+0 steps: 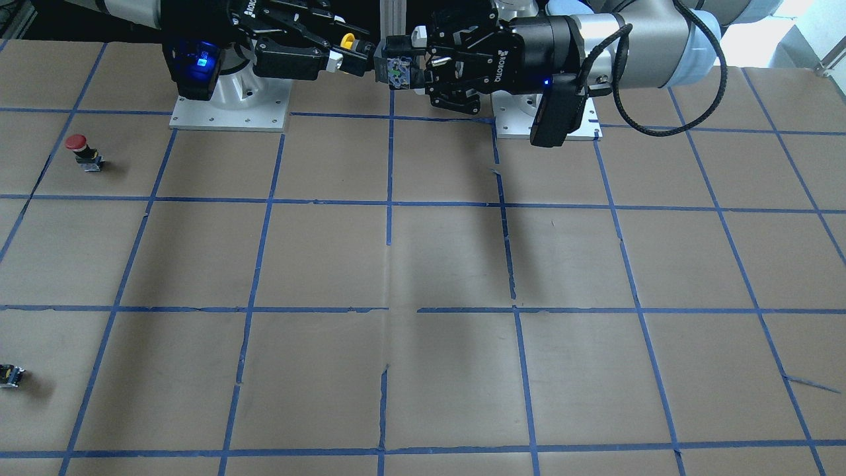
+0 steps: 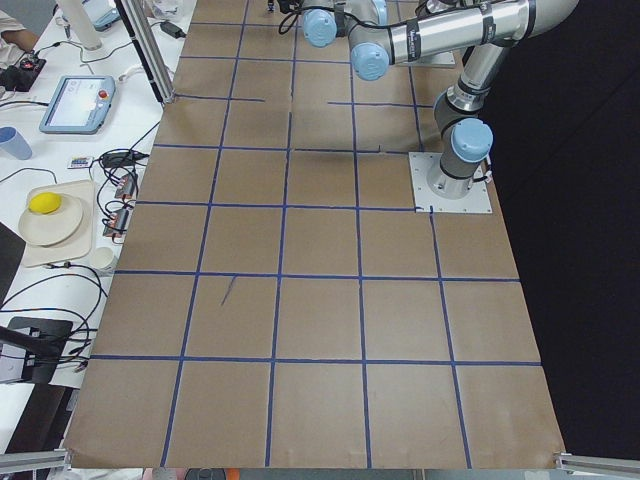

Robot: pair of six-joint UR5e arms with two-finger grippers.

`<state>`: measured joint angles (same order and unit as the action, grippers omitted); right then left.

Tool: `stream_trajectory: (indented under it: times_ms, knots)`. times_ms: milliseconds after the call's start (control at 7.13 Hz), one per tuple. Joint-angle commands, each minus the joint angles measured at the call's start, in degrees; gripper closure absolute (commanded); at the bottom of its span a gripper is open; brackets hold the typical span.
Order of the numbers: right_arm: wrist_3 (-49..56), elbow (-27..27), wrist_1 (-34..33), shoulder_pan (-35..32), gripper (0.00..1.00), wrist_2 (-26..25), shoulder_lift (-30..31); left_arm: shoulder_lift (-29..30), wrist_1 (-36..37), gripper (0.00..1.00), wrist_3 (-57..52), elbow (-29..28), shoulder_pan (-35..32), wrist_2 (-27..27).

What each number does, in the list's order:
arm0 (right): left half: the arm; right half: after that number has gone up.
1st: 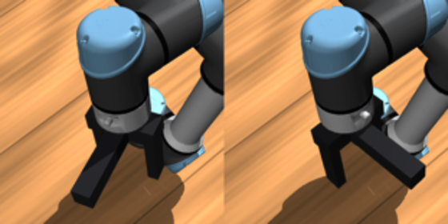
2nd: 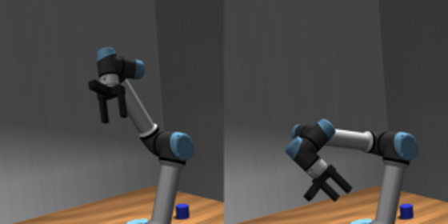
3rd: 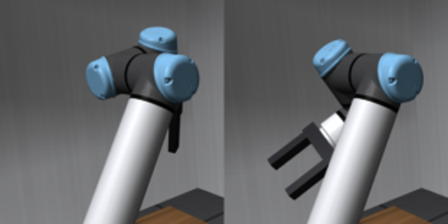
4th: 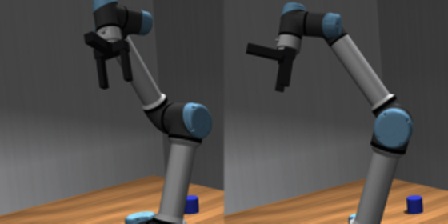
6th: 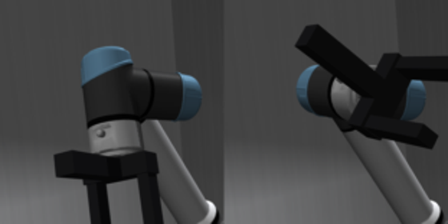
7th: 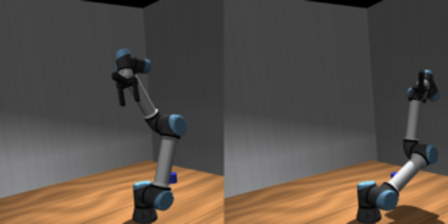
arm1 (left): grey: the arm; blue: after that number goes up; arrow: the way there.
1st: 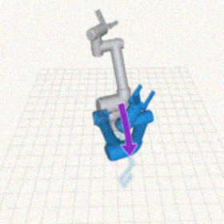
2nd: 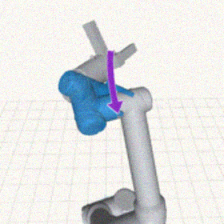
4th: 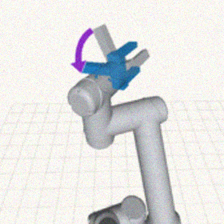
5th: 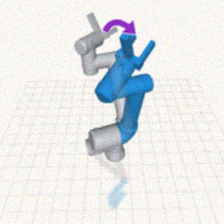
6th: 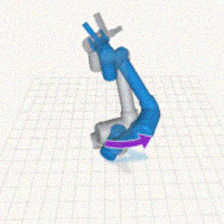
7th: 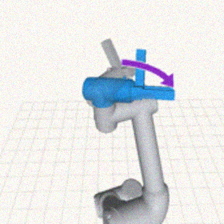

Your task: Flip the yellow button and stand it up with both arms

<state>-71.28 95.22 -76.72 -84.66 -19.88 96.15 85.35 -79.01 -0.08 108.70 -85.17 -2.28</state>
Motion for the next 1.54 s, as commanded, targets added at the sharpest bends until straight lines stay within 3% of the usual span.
stream_trajectory:
  times_ms: [0, 140, 280, 701, 982, 1402]
  knots:
    - [-0.09, -0.03, -0.01, 0.02, 0.84, 0.11, 0.00, 0.08, 0.09, 0.45, 0.69, -0.24, 0.00, -0.27]
    - [-0.09, -0.03, -0.01, 0.02, 0.84, 0.11, 0.00, 0.08, 0.43, 0.13, 2.00, -0.24, 0.00, -0.53]
    - [-0.09, -0.12, -0.01, 0.02, 0.85, 0.11, -0.08, -0.01, 0.44, 0.01, 2.97, -0.33, 0.00, -0.54]
    - [0.26, -0.39, -6.82, 3.69, 0.88, -1.90, -0.17, -0.01, 0.44, 0.00, 4.03, -1.90, 0.87, -2.11]
    - [1.75, -0.21, -11.14, 5.90, 0.90, -6.72, -0.87, 0.78, 0.09, 0.00, 4.56, -6.81, 0.97, -16.65]
    - [25.15, 0.05, -11.17, 8.62, 0.90, -23.67, -2.02, 1.13, -0.53, 0.01, 4.48, -8.07, 0.62, -34.76]
